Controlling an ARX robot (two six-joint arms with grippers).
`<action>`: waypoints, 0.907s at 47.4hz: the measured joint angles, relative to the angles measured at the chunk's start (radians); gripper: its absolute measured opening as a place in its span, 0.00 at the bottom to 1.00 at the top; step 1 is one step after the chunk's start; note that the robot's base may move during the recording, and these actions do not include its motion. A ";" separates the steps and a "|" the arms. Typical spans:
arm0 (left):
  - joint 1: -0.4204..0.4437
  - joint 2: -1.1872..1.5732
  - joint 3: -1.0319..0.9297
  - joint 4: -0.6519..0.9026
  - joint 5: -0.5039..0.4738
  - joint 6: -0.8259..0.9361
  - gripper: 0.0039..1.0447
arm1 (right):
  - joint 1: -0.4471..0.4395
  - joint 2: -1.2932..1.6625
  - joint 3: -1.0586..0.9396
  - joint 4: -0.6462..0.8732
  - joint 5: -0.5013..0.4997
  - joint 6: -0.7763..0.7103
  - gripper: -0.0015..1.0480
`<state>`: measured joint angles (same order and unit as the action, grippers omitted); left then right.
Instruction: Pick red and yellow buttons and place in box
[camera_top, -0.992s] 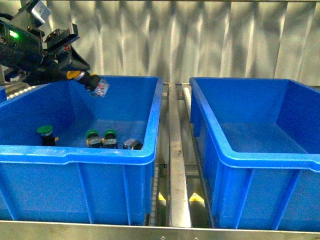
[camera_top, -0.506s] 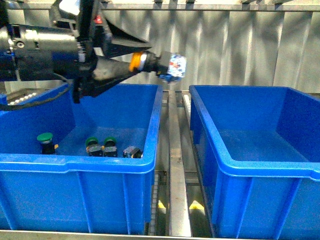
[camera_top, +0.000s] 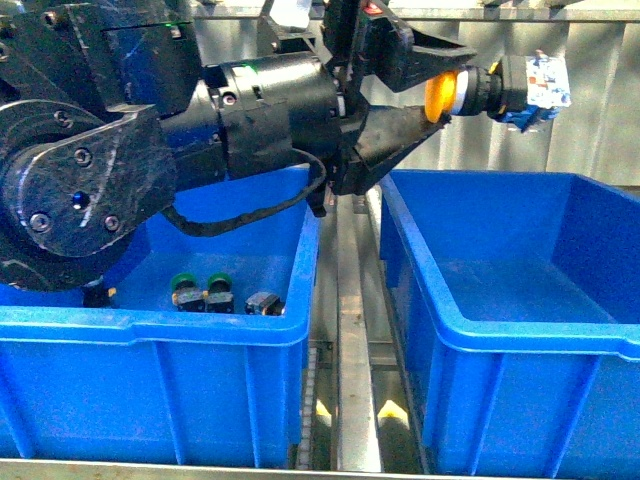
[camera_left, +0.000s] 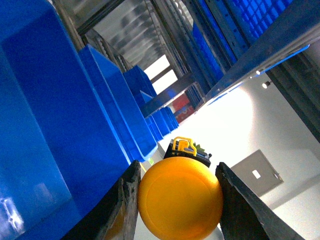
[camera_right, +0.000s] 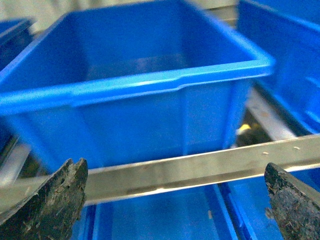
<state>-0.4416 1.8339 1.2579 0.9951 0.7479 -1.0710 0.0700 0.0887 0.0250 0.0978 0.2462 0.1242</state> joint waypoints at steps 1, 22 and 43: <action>-0.006 0.003 0.005 -0.002 0.000 0.000 0.34 | 0.009 0.042 0.001 0.056 0.064 0.024 0.97; -0.099 0.014 0.057 -0.088 -0.023 0.045 0.34 | -0.394 0.680 0.495 0.389 -0.240 0.463 0.97; -0.127 -0.045 0.059 -0.129 -0.042 0.135 0.34 | -0.053 0.921 0.707 0.302 -0.106 1.144 0.97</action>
<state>-0.5682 1.7889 1.3167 0.8661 0.7055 -0.9356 0.0166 1.0096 0.7319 0.4000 0.1398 1.2682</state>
